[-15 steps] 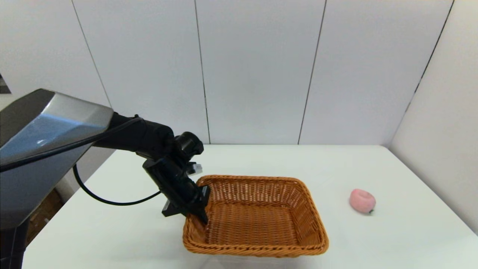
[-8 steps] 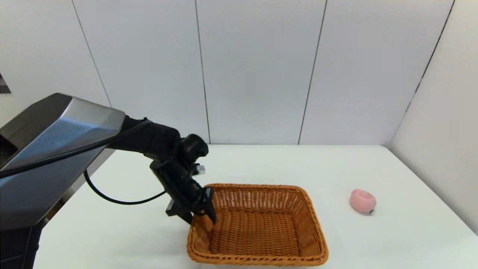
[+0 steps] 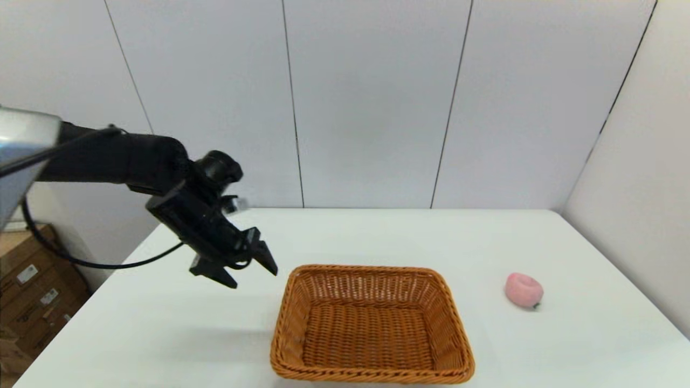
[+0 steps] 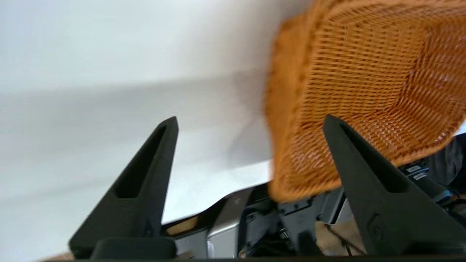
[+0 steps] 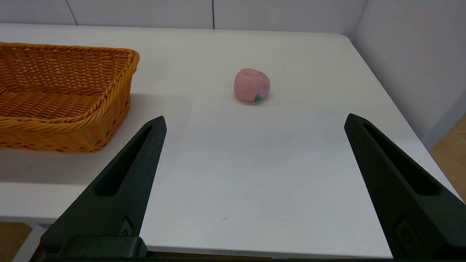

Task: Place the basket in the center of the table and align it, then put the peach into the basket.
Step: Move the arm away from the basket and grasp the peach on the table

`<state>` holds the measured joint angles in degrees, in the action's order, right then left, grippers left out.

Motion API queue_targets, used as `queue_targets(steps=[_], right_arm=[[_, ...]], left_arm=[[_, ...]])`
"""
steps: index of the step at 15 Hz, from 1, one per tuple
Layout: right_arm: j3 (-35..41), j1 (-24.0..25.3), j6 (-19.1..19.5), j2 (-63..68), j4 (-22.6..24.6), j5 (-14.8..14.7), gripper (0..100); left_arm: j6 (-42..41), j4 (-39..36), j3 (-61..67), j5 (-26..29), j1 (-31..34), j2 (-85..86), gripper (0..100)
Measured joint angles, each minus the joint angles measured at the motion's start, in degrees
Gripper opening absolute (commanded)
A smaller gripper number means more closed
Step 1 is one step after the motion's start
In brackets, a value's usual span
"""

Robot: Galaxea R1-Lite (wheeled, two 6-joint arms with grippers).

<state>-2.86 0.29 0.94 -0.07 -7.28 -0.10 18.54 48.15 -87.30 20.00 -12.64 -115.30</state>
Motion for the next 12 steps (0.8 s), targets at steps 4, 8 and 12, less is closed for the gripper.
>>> queue_targets(steps=[4,8,12], right_arm=[[0.0,0.04,0.0,0.0,0.01,0.0,100],[0.0,0.04,-0.01,0.0,0.11,0.0,100],[0.04,0.04,0.0,0.0,0.11,-0.11,100]], left_arm=[[-8.09,7.33,1.9,0.09,11.76,10.78,100],[-11.46,8.31,11.3,0.69,18.42,26.82,100],[-14.12,8.13,24.89,0.83,21.98,47.47,100]])
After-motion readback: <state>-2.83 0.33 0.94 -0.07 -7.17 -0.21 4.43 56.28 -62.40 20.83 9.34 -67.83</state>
